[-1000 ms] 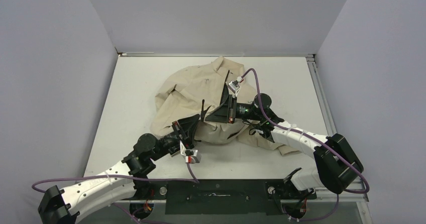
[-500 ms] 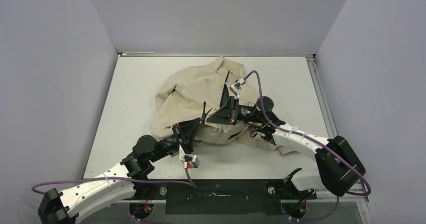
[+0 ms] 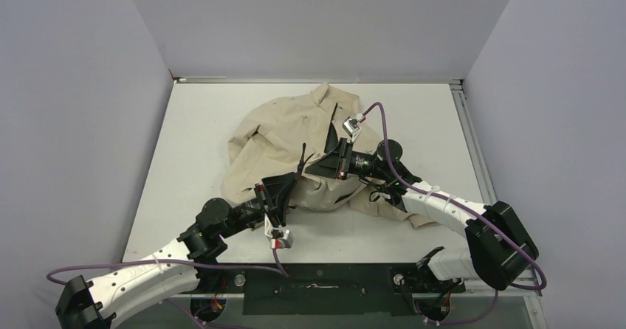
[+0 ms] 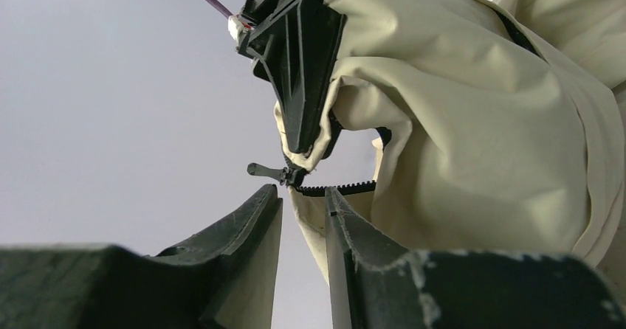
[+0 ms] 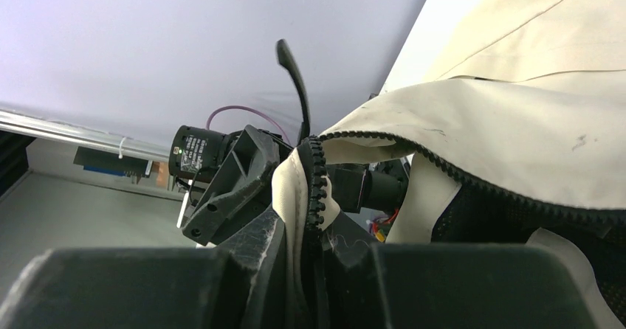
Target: Zip up the jacket
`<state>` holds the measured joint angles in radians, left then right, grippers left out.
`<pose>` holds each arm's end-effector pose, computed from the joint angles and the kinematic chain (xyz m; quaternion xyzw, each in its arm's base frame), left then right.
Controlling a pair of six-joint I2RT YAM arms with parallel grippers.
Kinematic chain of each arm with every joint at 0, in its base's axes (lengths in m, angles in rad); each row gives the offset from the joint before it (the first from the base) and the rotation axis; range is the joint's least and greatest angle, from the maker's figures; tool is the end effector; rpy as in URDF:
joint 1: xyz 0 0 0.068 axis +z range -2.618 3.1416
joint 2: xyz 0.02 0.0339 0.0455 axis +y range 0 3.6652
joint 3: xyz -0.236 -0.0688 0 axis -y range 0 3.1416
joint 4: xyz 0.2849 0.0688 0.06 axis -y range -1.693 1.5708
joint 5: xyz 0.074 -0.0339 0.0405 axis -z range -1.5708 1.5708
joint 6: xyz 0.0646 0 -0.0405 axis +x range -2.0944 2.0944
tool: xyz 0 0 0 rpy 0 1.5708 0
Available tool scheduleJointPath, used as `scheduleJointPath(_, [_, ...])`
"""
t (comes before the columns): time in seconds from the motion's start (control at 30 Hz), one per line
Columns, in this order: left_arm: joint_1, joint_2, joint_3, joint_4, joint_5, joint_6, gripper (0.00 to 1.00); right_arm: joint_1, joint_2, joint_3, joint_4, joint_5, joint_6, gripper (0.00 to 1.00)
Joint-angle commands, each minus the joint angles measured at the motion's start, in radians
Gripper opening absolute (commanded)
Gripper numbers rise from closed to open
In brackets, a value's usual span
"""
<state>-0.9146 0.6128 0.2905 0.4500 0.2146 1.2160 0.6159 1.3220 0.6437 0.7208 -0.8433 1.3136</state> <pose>0.1430 -0.2082 0.2334 0.6135 0.2477 0.0421 0.7486 0.2482 0.2348 0.2152 -0.0619 0.6943 0.7027 0.1425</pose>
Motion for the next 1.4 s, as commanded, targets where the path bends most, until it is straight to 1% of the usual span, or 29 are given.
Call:
scheduleJointPath(0.0, [0.003,0.010,0.012,0.041,0.014,0.000,0.27,0.003,-0.030,0.053,0.030,0.029,-0.022,0.05])
scheduleJointPath(0.13, [0.005,0.027,0.013,0.039,0.011,0.024,0.28,0.009,-0.026,0.055,0.032,0.023,-0.024,0.05])
scheduleJointPath(0.2, [0.006,0.040,0.016,0.055,0.002,0.029,0.30,0.014,-0.021,0.057,0.032,0.018,-0.026,0.05])
scheduleJointPath(0.37, [0.014,0.079,0.032,0.110,-0.037,0.046,0.33,0.019,-0.016,0.060,0.034,0.005,-0.031,0.05])
scheduleJointPath(0.43, [0.018,0.085,0.036,0.121,-0.039,0.049,0.35,0.020,-0.014,0.062,0.035,0.002,-0.032,0.05])
scheduleJointPath(0.67, [0.025,0.097,0.032,0.153,-0.062,0.062,0.36,0.027,-0.019,0.064,0.016,-0.006,-0.045,0.05])
scheduleJointPath(0.7, [0.025,0.095,0.033,0.154,-0.062,0.060,0.37,0.027,-0.020,0.064,0.012,-0.009,-0.047,0.05])
scheduleJointPath(0.8, [0.026,0.092,0.033,0.156,-0.059,0.059,0.46,0.029,-0.017,0.069,0.001,-0.013,-0.056,0.05])
scheduleJointPath(0.9, [0.026,0.088,0.040,0.145,-0.049,0.053,0.47,0.030,-0.011,0.075,0.000,-0.016,-0.057,0.05])
scheduleJointPath(0.97, [0.026,0.085,0.041,0.135,-0.040,0.048,0.43,0.032,-0.006,0.079,0.000,-0.017,-0.060,0.05])
scheduleJointPath(1.03, [0.026,0.082,0.039,0.129,-0.024,0.039,0.36,0.036,-0.002,0.079,0.000,-0.016,-0.062,0.05])
scheduleJointPath(1.13, [0.026,0.074,0.041,0.109,0.017,0.029,0.12,0.036,-0.001,0.076,-0.003,-0.017,-0.070,0.05])
scheduleJointPath(1.2, [0.026,0.071,0.041,0.101,0.044,0.027,0.03,0.032,-0.007,0.076,-0.024,-0.015,-0.086,0.05])
scheduleJointPath(1.23, [0.025,0.067,0.044,0.097,0.052,0.019,0.00,0.029,-0.006,0.074,-0.028,-0.013,-0.087,0.05])
scheduleJointPath(1.37, [0.023,0.029,0.045,0.044,0.074,-0.002,0.00,0.015,0.010,0.073,-0.011,-0.015,-0.070,0.05])
